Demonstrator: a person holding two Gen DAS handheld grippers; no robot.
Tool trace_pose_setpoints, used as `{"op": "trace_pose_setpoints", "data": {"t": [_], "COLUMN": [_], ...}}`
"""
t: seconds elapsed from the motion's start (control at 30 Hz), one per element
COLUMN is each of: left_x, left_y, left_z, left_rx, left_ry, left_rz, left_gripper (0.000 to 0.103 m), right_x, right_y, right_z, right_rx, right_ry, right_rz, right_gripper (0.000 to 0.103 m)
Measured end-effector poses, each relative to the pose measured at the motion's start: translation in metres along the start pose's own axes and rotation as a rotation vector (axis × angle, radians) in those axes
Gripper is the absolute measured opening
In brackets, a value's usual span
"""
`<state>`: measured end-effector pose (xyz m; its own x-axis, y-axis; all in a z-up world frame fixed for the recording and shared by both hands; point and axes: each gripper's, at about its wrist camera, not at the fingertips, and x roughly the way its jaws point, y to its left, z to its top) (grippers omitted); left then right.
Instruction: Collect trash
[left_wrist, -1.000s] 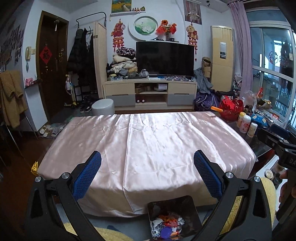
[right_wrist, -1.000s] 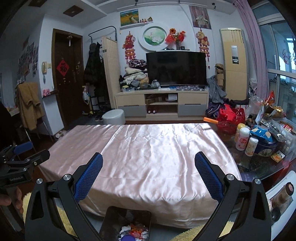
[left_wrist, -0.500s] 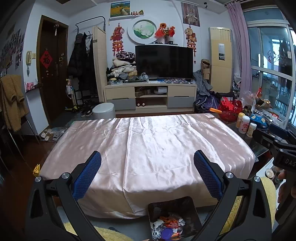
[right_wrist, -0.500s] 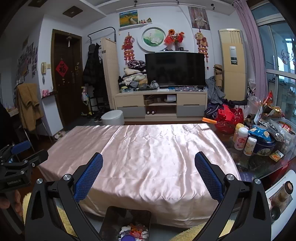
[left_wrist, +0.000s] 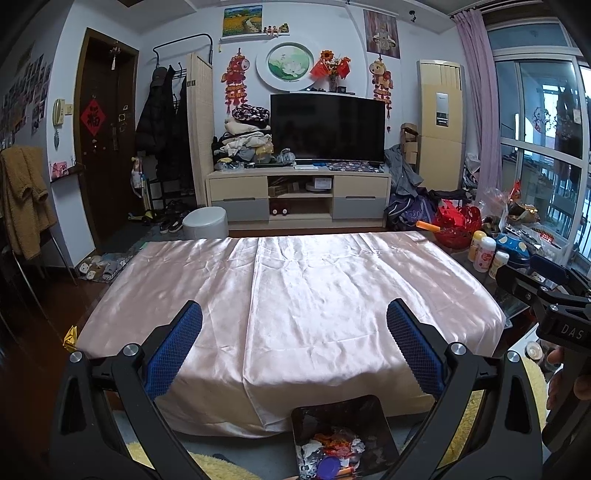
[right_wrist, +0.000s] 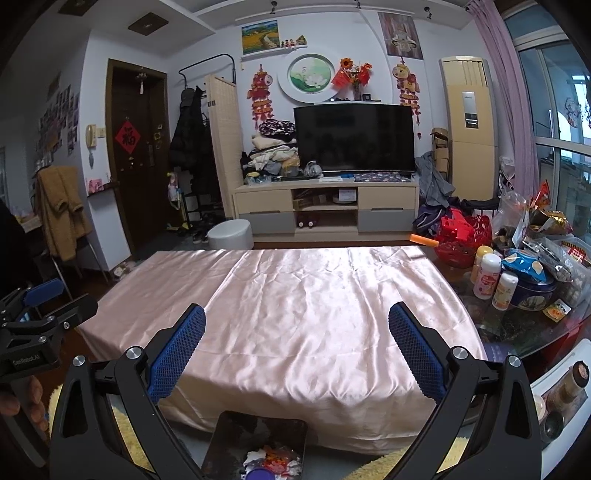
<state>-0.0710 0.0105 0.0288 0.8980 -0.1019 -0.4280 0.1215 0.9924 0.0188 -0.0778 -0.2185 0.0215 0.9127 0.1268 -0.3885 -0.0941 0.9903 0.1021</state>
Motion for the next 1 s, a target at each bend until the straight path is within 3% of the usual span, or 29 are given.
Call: {"op": "trace_pose_setpoints", "data": {"t": [1.0], "left_x": [-0.0054], "left_y": [-0.0044], "left_z": [0.0022], "left_rx": [0.005], "left_ry": [-0.012], "left_rz": [-0.012], "left_gripper": [0.095], "right_x": [-0.0037], "right_y": [0.0059], "right_z": [0.0010], "right_rx": [0.005], "right_ry": [0.004], "right_rz": [0.012], "right_gripper": [0.100]}}
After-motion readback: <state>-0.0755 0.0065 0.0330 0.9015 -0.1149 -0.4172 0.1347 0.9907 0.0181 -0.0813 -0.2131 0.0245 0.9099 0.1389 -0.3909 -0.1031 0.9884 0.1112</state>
